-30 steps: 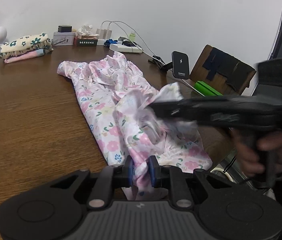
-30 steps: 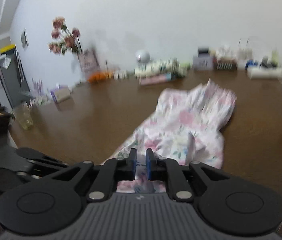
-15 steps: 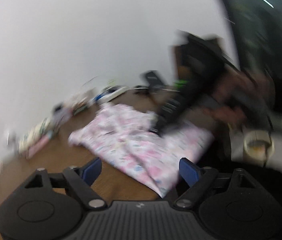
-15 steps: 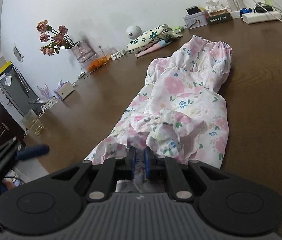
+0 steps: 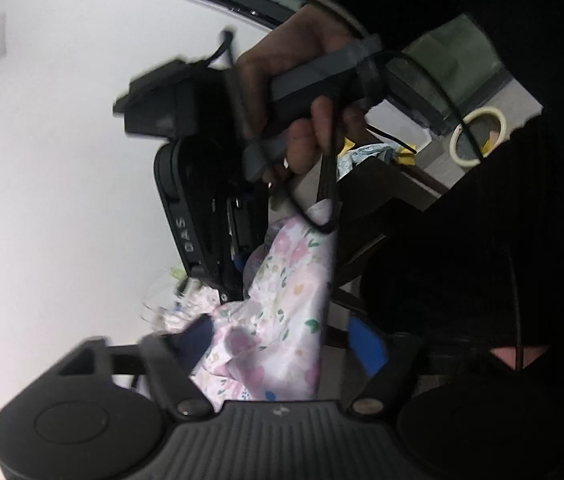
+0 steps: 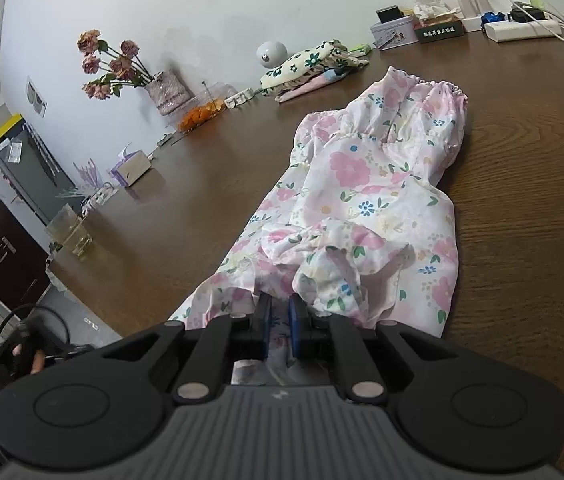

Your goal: Fold clothes

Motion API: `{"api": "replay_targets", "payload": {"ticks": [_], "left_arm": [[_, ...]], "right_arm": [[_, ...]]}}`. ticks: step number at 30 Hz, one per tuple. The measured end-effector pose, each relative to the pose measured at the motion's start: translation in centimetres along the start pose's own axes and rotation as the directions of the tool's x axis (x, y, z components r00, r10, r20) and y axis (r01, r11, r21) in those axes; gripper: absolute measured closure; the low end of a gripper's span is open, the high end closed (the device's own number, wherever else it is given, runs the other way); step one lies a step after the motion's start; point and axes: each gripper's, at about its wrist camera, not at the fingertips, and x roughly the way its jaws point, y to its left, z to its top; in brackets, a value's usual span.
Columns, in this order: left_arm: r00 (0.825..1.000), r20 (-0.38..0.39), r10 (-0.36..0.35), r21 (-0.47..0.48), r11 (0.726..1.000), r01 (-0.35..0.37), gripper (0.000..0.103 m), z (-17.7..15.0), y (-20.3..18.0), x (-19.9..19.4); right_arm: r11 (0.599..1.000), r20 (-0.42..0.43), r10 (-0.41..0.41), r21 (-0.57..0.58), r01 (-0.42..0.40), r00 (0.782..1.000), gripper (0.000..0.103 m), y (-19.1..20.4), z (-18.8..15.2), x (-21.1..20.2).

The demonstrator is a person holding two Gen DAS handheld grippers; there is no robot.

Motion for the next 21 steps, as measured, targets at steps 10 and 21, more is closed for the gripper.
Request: {"api": "replay_targets", "payload": {"ticks": [10, 21], "left_arm": [[0.973, -0.016, -0.229, -0.287, 0.934, 0.215, 0.083, -1.3, 6.4, 1.7], [0.866, 0.130, -0.482, -0.653, 0.616, 0.441, 0.087, -3.4, 14.4, 4.5]], "right_arm": [[0.985, 0.059, 0.073, -0.161, -0.062, 0.996, 0.040, 0.9, -1.7, -3.9], [0.340, 0.001, 0.030, -0.940, -0.009, 1.000, 0.004, 6.1, -7.4, -6.0]]}}
